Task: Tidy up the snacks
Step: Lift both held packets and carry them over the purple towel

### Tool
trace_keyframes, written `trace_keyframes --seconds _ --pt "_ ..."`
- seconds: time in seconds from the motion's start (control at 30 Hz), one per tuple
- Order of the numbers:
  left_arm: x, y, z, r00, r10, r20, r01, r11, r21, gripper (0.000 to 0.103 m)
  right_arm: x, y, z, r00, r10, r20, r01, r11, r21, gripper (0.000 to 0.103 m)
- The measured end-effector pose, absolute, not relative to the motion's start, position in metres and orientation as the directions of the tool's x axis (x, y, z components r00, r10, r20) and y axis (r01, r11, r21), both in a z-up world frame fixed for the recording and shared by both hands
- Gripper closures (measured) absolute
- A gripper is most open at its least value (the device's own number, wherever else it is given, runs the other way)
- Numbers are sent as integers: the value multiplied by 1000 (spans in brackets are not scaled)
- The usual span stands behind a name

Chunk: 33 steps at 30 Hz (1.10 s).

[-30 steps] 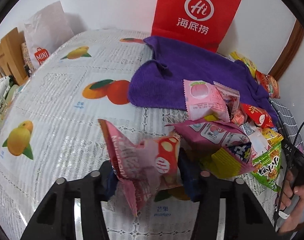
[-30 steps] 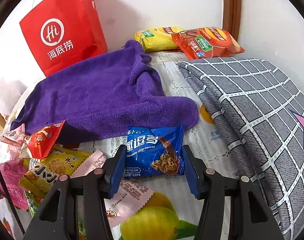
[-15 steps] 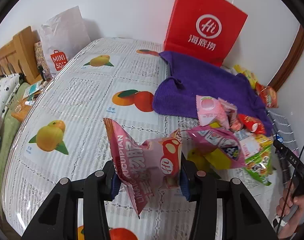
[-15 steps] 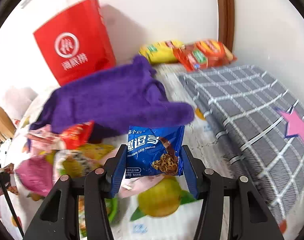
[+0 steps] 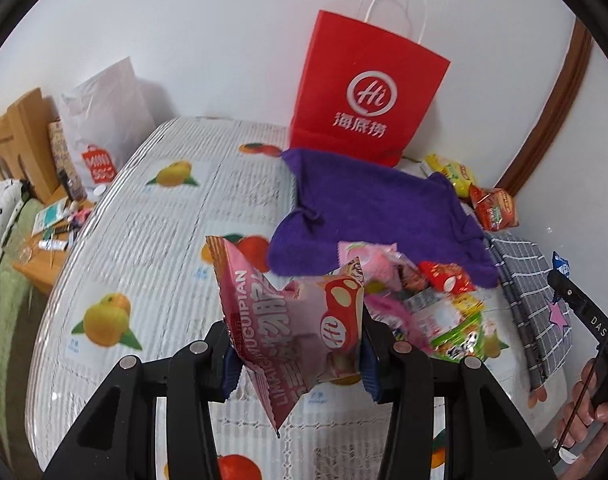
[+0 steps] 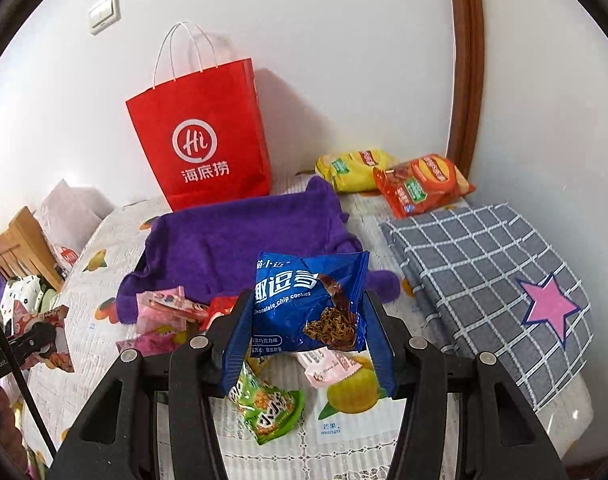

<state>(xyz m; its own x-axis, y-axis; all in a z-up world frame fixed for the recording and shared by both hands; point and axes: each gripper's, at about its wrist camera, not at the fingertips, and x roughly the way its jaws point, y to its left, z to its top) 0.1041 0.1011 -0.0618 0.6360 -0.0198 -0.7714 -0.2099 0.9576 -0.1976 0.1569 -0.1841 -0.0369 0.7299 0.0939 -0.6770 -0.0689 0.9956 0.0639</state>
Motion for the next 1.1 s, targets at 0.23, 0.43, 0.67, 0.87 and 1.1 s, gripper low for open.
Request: trace_keyframes --seconds 0.23,0.43,0.67,0.87,1.1 --pt "133 102 -45 644 -31 -764 -186 963 -196 58 177 -171 -17 726 100 -680 -80 995 62 50" --pt "170 98 -36 645 -43 -763 -169 966 -197 58 206 -158 -8 727 99 -679 -95 995 43 50" --pt "212 93 -26 653 -18 -757 -149 977 -152 58 248 -144 3 735 108 -670 -119 992 30 50" --pt "246 89 -24 656 22 -755 -160 981 -111 58 286 -136 0 725 136 -675 -124 990 67 50" --pt "278 85 -41 638 16 -770 -157 981 -110 58 316 -132 -18 699 146 -700 -141 988 66 50"
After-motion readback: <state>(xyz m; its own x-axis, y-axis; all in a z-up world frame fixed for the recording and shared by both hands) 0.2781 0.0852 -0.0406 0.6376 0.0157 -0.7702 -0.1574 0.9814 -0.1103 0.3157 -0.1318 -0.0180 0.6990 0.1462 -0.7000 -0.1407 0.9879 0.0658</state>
